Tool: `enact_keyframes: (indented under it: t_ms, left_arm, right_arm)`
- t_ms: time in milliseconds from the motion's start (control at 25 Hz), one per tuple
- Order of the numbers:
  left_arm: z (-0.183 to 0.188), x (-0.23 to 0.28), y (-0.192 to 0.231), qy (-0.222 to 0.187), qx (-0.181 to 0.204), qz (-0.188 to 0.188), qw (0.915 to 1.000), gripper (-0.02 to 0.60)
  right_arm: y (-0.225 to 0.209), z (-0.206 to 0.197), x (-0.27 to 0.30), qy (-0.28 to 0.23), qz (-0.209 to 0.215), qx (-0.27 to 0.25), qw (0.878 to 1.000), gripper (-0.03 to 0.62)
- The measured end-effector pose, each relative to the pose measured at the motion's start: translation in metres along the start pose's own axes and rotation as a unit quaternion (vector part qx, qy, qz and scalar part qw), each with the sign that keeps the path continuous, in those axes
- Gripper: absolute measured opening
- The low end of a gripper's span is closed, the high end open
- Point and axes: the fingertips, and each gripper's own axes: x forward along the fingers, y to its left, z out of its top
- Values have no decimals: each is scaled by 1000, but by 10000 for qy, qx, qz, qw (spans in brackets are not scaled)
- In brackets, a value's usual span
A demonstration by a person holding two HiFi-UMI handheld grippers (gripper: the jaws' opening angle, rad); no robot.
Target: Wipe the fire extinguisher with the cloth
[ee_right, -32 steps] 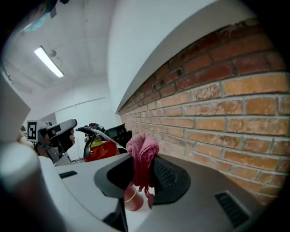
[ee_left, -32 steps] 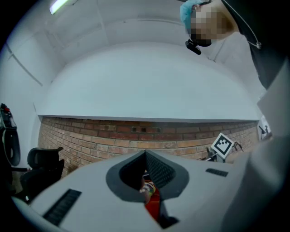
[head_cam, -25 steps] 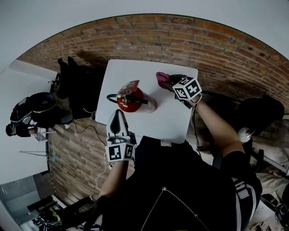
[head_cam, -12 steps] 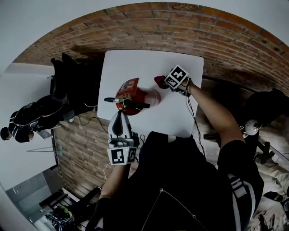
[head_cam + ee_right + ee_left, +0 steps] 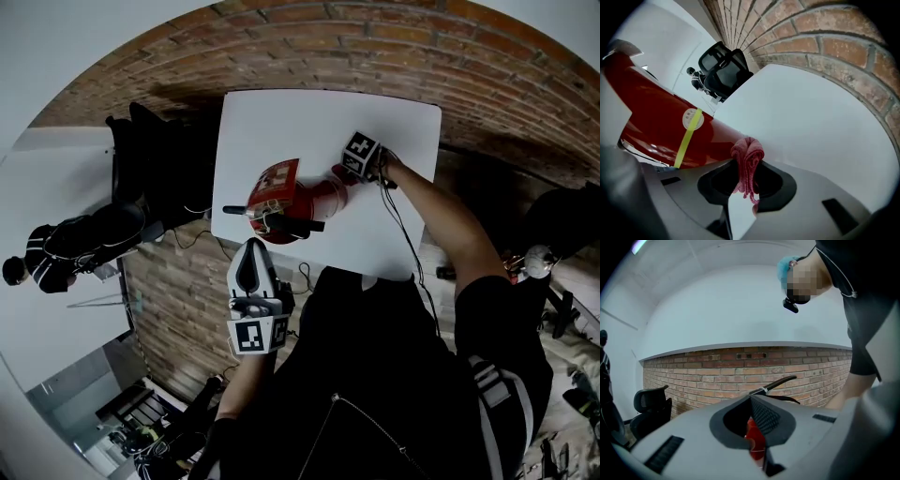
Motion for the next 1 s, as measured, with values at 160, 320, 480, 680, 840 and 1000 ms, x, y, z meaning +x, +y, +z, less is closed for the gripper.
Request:
enact_keyframes:
  t_ms: [160,320,480,680,840,1000]
  left_arm:
    - [0,0,2,19,9,-5,10000,11]
    - [-2,0,2,64,3,-22,10000,11]
    - [-4,0,3,64,-22,-28,10000,11]
    - [-9,-3,4,57,-57,-12,10000,11]
    - [-10,-6,5,40,-77,-17,10000,11]
    - [-10,-7,3,19,-114,-40,9999,11]
  right_arm:
    - [-5,0,20,364,65,-56,9993,110]
    - [-10,-1,34,636,152,-42,9978,110]
    - [-13,0,39,843,273,13,9961,109]
    - [-9,0,40,894,451,138,9949,106]
    - [1,1,35,871,662,121,9939,104]
    - [9,2,26,874,701,63,9937,104]
